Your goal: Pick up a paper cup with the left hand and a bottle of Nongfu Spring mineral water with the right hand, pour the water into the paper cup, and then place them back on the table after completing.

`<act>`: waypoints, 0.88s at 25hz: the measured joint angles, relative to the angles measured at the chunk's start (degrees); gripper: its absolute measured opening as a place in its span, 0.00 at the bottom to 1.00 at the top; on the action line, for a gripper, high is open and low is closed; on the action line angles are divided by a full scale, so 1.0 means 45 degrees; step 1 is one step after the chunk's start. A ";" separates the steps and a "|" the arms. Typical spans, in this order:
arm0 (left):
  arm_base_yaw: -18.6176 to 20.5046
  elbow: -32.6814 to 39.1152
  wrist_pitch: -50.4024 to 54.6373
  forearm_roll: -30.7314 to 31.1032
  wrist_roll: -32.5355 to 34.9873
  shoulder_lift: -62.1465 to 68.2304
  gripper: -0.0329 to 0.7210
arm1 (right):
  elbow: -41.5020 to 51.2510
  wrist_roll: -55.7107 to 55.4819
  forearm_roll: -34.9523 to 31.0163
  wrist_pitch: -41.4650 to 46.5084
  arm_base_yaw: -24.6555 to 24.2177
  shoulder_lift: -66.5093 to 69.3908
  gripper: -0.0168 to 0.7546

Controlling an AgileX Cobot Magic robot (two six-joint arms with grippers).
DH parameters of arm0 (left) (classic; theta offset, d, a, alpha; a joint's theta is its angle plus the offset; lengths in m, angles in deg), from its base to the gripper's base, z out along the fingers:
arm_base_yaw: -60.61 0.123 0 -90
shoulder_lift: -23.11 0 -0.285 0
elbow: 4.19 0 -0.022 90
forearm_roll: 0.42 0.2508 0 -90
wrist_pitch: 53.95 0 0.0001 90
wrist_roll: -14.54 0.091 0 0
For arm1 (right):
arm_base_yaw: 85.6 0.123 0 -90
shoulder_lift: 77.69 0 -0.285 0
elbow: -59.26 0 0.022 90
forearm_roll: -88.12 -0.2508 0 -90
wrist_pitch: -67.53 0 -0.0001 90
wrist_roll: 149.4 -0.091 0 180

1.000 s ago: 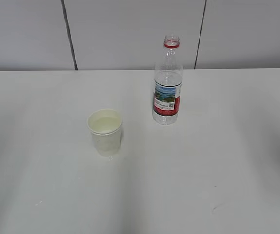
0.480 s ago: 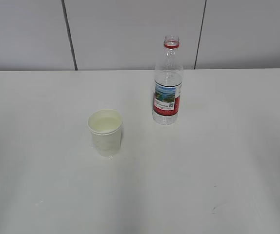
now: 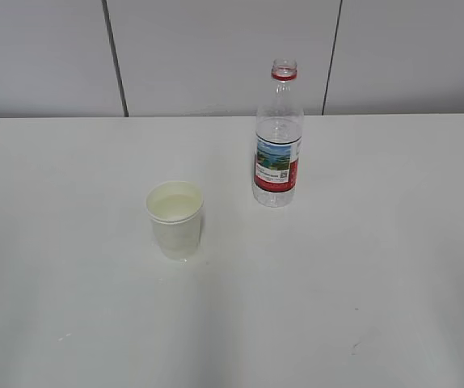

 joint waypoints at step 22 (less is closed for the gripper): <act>0.0000 0.0541 -0.1981 -0.0331 -0.0013 -0.2549 0.68 | 0.0207 -0.1064 0.0238 -0.0211 0.0883 -0.5478 0.79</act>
